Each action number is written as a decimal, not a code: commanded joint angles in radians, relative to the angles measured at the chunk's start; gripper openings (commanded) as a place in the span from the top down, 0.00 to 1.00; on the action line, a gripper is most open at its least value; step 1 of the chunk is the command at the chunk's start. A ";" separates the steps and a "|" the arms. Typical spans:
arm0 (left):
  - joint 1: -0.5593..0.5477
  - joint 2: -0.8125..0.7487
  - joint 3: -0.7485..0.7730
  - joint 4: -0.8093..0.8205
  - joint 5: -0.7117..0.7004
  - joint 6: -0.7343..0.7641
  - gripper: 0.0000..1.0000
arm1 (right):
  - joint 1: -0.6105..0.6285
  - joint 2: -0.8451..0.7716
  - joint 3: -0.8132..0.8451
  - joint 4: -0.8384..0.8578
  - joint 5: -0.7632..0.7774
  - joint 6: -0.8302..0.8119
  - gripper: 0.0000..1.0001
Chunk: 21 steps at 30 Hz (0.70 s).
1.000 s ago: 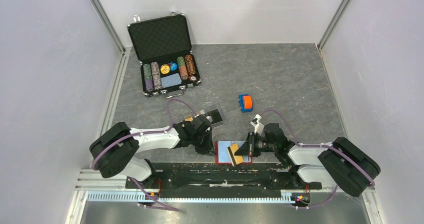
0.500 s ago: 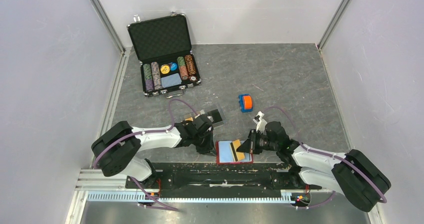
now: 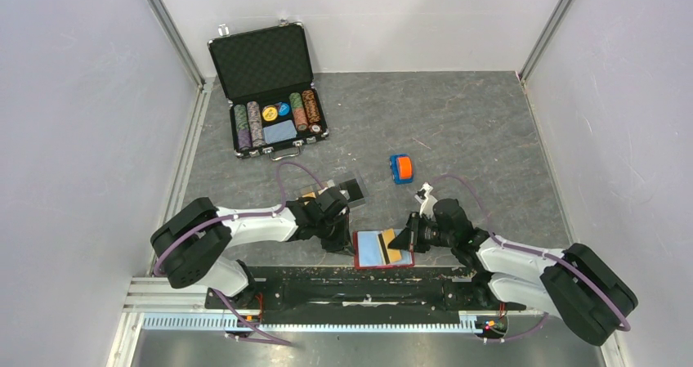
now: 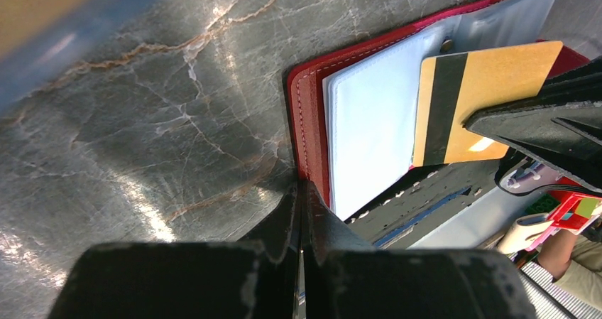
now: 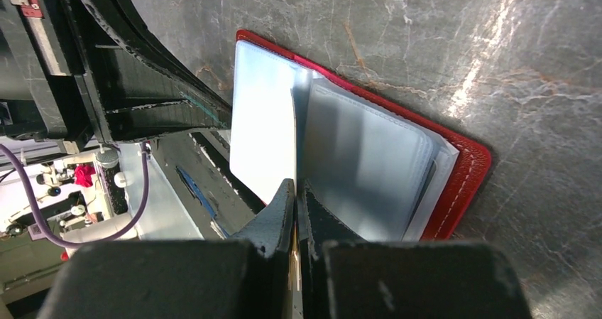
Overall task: Put the credit cards into the card holder
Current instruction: Insert the credit card into the card holder.
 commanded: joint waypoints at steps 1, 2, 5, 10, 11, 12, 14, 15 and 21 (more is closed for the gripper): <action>-0.009 0.023 0.010 -0.029 -0.035 -0.011 0.98 | -0.008 -0.054 -0.001 -0.002 0.065 0.007 1.00; -0.008 0.024 0.010 -0.028 -0.035 -0.011 0.98 | -0.010 -0.069 -0.004 -0.008 0.072 0.009 1.00; -0.008 0.028 0.011 -0.028 -0.033 -0.010 0.98 | -0.015 -0.095 -0.011 -0.016 0.077 0.012 1.00; -0.010 0.029 0.011 -0.028 -0.033 -0.010 0.98 | -0.016 -0.105 -0.012 -0.021 0.076 0.012 1.00; -0.010 0.031 0.011 -0.028 -0.033 -0.010 0.98 | -0.017 -0.100 -0.012 -0.022 0.070 0.011 1.00; -0.010 0.031 0.012 -0.028 -0.032 -0.010 0.98 | -0.017 -0.092 -0.014 -0.023 0.065 0.011 1.00; -0.010 0.037 0.016 -0.028 -0.031 -0.008 0.98 | -0.017 -0.081 -0.021 -0.016 0.055 0.018 1.00; -0.012 0.039 0.017 -0.028 -0.030 -0.008 0.98 | -0.017 -0.077 -0.027 -0.005 0.050 0.025 1.00; -0.013 0.043 0.017 -0.028 -0.030 -0.007 0.98 | -0.017 -0.055 -0.047 0.000 0.043 0.040 1.00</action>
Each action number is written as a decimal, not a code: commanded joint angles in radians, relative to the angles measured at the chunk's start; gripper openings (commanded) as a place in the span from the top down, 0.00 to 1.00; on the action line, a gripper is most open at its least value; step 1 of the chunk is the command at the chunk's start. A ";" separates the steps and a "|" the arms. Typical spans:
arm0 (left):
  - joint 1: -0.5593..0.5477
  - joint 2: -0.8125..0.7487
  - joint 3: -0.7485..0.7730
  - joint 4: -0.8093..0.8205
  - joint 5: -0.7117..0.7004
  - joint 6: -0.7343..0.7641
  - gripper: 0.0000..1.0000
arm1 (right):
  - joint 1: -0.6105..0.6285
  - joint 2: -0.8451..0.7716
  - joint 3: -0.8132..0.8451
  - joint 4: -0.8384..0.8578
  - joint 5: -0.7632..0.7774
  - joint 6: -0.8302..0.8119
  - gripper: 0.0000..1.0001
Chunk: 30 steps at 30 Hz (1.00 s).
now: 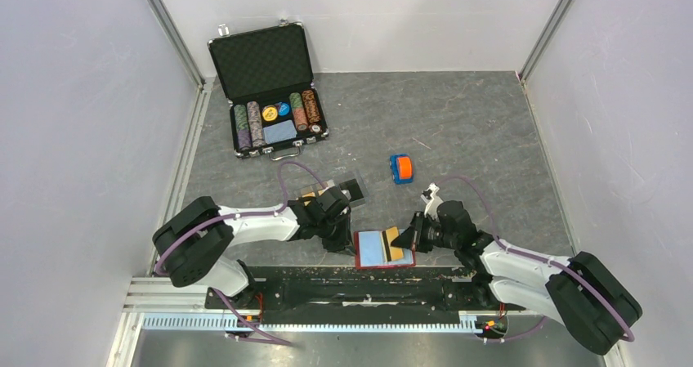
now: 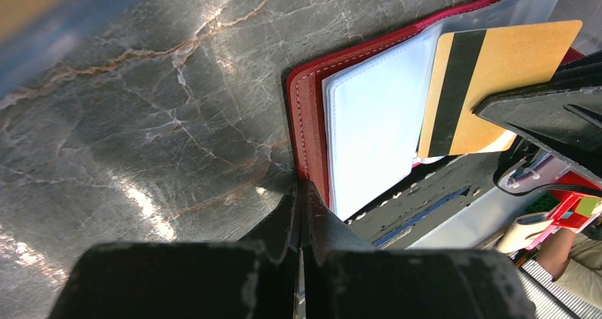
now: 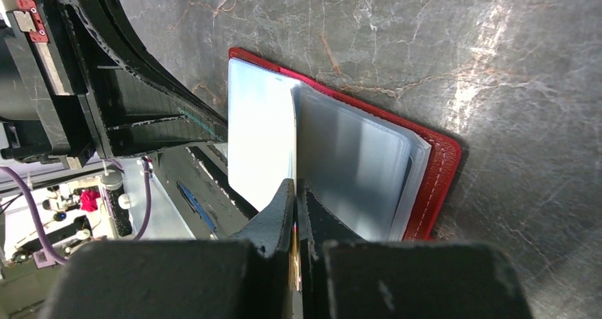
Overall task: Put the credit cards into the card holder
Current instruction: Insert the credit card into the card holder.
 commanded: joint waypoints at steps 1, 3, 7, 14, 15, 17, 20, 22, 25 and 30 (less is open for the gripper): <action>-0.010 0.029 0.006 -0.028 -0.035 -0.007 0.98 | -0.001 0.021 -0.019 0.017 -0.004 0.008 1.00; -0.011 0.030 0.007 -0.029 -0.035 -0.007 0.98 | 0.000 0.026 -0.026 0.019 -0.004 0.011 1.00; -0.011 0.034 0.009 -0.029 -0.035 -0.006 0.98 | -0.002 0.030 -0.037 0.027 -0.016 0.018 1.00; -0.014 0.042 0.016 -0.029 -0.033 -0.005 0.98 | 0.000 0.053 -0.050 0.097 -0.064 0.013 1.00; -0.015 0.043 0.017 -0.029 -0.033 -0.004 0.98 | 0.000 0.065 -0.050 0.104 -0.068 0.009 1.00; -0.015 0.047 0.018 -0.028 -0.032 -0.002 0.98 | -0.002 0.080 -0.050 0.117 -0.073 -0.001 1.00; -0.017 0.049 0.019 -0.029 -0.032 -0.002 0.98 | -0.001 0.093 -0.045 0.122 -0.059 -0.020 1.00; -0.017 0.049 0.018 -0.029 -0.033 -0.002 0.98 | -0.001 0.099 -0.031 0.111 -0.041 -0.040 1.00; -0.017 0.047 0.017 -0.029 -0.033 -0.004 0.98 | -0.002 0.113 -0.017 0.111 -0.013 -0.059 1.00; -0.018 0.047 0.015 -0.029 -0.033 -0.003 0.98 | -0.009 0.144 -0.006 0.161 -0.006 -0.058 1.00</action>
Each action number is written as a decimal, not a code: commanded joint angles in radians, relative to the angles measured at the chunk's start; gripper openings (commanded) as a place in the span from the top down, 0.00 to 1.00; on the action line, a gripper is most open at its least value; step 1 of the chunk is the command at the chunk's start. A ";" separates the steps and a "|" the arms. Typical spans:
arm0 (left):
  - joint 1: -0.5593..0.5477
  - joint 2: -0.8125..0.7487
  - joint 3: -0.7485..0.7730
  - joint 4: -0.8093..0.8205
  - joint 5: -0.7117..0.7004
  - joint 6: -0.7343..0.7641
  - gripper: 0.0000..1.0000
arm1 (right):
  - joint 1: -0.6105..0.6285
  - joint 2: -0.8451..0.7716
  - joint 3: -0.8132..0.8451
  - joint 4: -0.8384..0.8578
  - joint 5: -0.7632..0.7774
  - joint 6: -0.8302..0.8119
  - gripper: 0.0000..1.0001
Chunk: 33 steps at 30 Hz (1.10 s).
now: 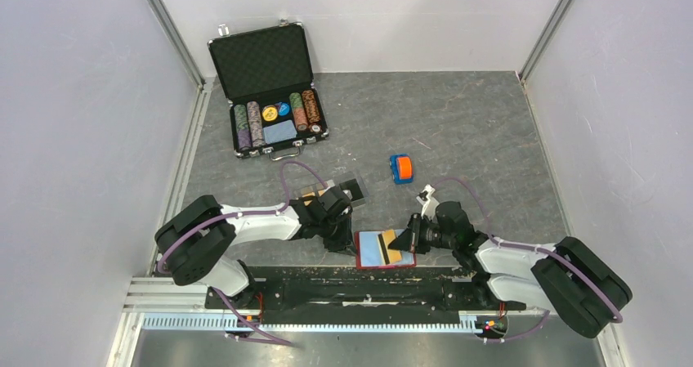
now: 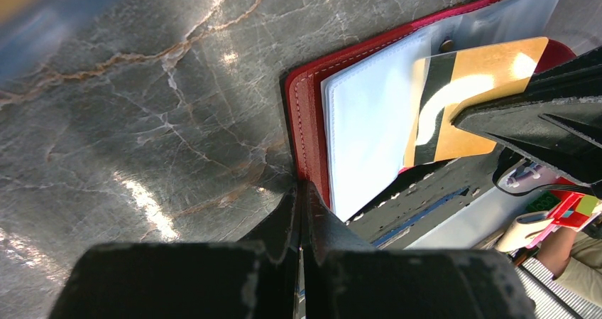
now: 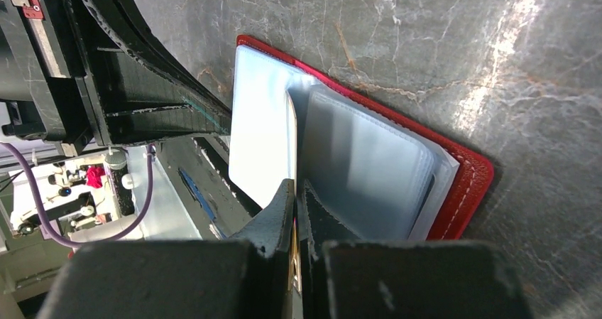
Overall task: Put the credit cards into the card holder
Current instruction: Insert the credit card into the card holder.
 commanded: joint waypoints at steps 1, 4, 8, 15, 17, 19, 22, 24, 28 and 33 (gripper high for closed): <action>-0.014 0.032 0.000 -0.023 -0.037 -0.004 0.98 | -0.009 0.039 0.022 0.015 0.050 -0.050 1.00; -0.013 0.032 0.000 -0.023 -0.036 -0.004 0.98 | -0.015 0.063 0.030 0.026 0.050 -0.057 1.00; -0.014 0.031 0.002 -0.023 -0.035 -0.004 0.98 | -0.015 0.079 0.015 0.067 0.059 -0.048 1.00; -0.016 0.031 0.004 -0.022 -0.033 -0.004 0.98 | -0.013 0.104 -0.050 0.209 0.049 0.030 1.00; -0.017 0.030 0.004 -0.022 -0.033 -0.004 0.98 | -0.010 0.113 -0.061 0.239 0.039 0.051 1.00; -0.018 0.028 0.005 -0.023 -0.033 -0.005 0.98 | -0.002 0.119 -0.066 0.261 0.033 0.068 1.00; -0.019 0.024 0.004 -0.023 -0.035 -0.007 0.98 | 0.021 0.119 -0.067 0.274 0.033 0.102 1.00; -0.020 0.021 0.003 -0.023 -0.037 -0.007 0.98 | 0.039 0.118 -0.073 0.304 0.032 0.148 1.00; -0.022 0.020 0.003 -0.023 -0.036 -0.008 0.98 | 0.075 0.121 -0.073 0.350 0.045 0.200 1.00; -0.027 0.026 0.005 -0.023 -0.036 -0.011 0.98 | 0.114 0.154 -0.097 0.377 0.073 0.213 0.94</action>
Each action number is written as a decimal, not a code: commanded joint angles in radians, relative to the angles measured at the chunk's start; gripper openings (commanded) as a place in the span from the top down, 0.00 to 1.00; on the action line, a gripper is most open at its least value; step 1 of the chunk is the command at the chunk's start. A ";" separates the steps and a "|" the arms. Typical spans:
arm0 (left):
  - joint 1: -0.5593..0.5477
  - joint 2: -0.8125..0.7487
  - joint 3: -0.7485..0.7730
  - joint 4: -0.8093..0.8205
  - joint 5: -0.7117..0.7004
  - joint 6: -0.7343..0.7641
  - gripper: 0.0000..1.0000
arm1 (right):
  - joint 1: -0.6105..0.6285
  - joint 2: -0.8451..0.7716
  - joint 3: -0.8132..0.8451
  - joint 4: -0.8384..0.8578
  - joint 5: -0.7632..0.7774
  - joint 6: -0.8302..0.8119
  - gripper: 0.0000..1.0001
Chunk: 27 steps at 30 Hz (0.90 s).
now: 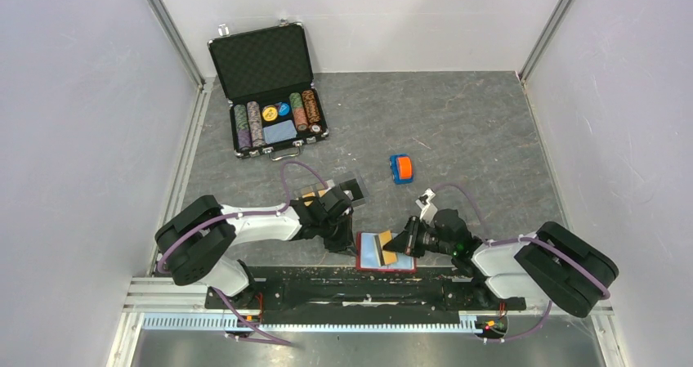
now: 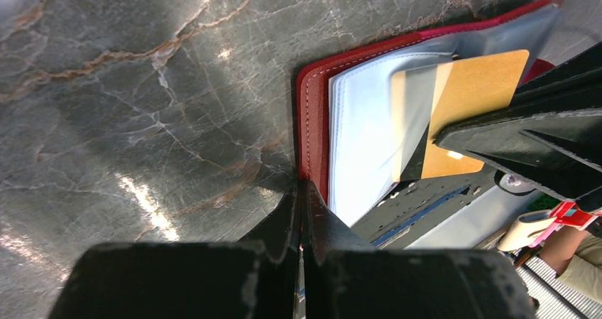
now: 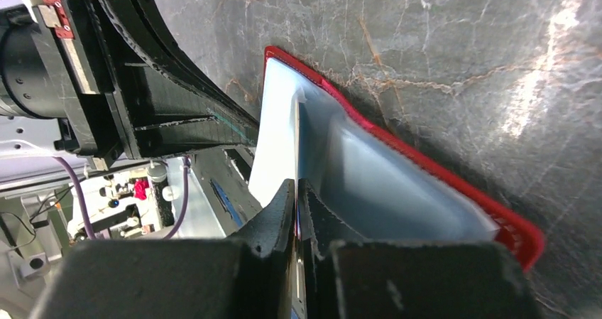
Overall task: Put the credit cards into the card holder
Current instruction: Insert the credit card into the card holder.
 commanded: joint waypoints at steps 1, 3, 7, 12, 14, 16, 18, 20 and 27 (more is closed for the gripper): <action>-0.019 0.026 0.004 -0.025 -0.032 -0.011 0.98 | 0.038 0.042 -0.031 0.088 0.024 0.034 0.93; -0.019 0.025 0.002 -0.025 -0.033 -0.014 0.98 | 0.048 0.060 -0.033 0.120 0.031 0.038 0.94; -0.021 0.006 -0.010 -0.025 -0.040 -0.030 0.98 | 0.053 0.065 -0.039 0.136 0.057 0.033 1.00; -0.021 -0.027 -0.039 -0.025 -0.054 -0.049 0.98 | 0.053 0.031 -0.039 0.097 0.084 0.016 1.00; -0.021 -0.037 -0.046 -0.025 -0.058 -0.055 0.98 | 0.053 0.015 -0.041 0.088 0.098 0.016 1.00; -0.021 -0.046 -0.051 -0.025 -0.062 -0.061 0.98 | 0.053 0.007 -0.036 0.083 0.112 0.013 1.00; -0.021 -0.051 -0.054 -0.025 -0.064 -0.068 0.98 | 0.053 0.014 -0.024 0.089 0.117 0.009 1.00; -0.022 -0.054 -0.054 -0.025 -0.067 -0.072 0.98 | 0.053 0.037 -0.017 0.125 0.108 0.007 1.00; -0.021 -0.046 -0.045 -0.025 -0.076 -0.073 0.98 | 0.062 0.181 0.024 0.313 0.022 0.051 1.00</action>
